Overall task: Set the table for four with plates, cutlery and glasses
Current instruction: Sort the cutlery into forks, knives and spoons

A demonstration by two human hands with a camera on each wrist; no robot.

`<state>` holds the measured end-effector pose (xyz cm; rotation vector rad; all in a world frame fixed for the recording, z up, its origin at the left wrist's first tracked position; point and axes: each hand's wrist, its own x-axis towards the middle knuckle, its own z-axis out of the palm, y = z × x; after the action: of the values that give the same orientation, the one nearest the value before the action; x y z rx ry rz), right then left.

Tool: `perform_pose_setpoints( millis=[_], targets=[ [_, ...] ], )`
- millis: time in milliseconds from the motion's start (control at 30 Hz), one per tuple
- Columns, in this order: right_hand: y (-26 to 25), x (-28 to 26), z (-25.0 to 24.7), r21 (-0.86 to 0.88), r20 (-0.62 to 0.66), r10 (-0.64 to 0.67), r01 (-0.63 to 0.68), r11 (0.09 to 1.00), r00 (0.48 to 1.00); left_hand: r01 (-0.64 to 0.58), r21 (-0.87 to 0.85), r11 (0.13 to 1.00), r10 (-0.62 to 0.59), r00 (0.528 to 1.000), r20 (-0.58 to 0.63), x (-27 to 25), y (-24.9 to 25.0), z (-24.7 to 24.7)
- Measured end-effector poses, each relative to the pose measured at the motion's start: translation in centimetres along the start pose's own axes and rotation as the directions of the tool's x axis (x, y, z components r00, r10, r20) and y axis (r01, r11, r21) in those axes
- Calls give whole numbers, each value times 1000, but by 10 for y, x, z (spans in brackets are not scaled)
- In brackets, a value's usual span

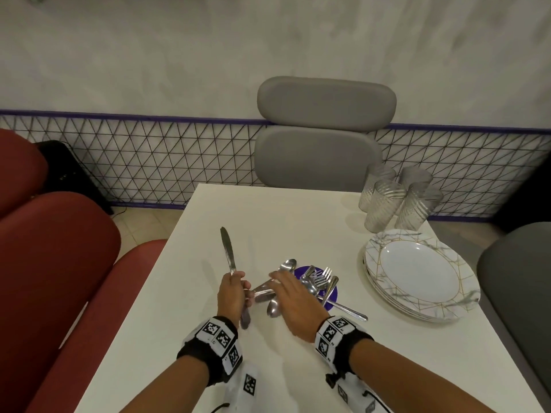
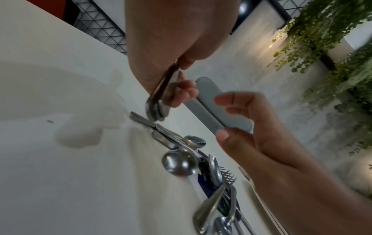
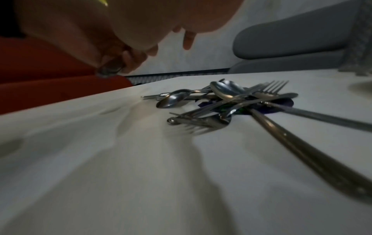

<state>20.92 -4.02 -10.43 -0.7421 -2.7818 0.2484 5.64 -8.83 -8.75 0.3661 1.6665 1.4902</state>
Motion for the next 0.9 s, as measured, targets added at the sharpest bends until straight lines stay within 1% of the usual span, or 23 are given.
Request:
perform_pose_setpoints(
  millis=[33,67,100,133,167,200,233,267,333,400,500,600,733,900],
  targets=[
    [5,2,4,-29,27,99,-98,995,995,0,7,1000,0,1000,-19,3,-1,-3],
    [10,3,7,-94,100,185,-176,980,978,8,5,1000,-8,999,-36,6,-3,-7],
    [13,3,11,-178,203,266,-232,956,942,27,-7,1000,-28,998,-54,9,-4,-11],
    [14,3,14,-271,288,324,-248,930,901,46,-20,999,-47,997,-68,12,-6,-16],
    [15,2,18,-345,348,355,-234,909,868,57,-28,998,-59,995,-75,14,-7,-19],
    [13,1,22,-365,356,356,-222,904,864,60,-31,998,-62,995,-74,15,-7,-22],
    [10,-2,27,-355,333,346,-223,908,877,59,-31,998,-61,996,-69,15,-7,-25],
    [8,-4,32,-357,291,314,-202,912,903,59,-32,998,-61,996,-62,15,-7,-27],
    [1,-7,37,-358,288,262,-151,922,921,59,-22,998,-60,997,-52,15,-7,-29],
    [-1,-7,40,-322,248,181,-96,942,952,56,-5,998,-56,997,-48,14,-6,-28],
    [-4,-8,34,-307,187,90,-29,951,978,59,24,998,-58,997,-41,13,-7,-25],
    [-4,-11,33,-278,205,117,-57,959,972,67,44,997,-67,998,-14,11,-9,-23],
    [0,-21,35,-290,194,94,-34,957,977,61,48,997,-62,998,16,8,-10,-24],
    [3,-16,18,-307,216,129,-58,950,968,74,42,996,-74,997,4,9,-11,-26]
  ],
)
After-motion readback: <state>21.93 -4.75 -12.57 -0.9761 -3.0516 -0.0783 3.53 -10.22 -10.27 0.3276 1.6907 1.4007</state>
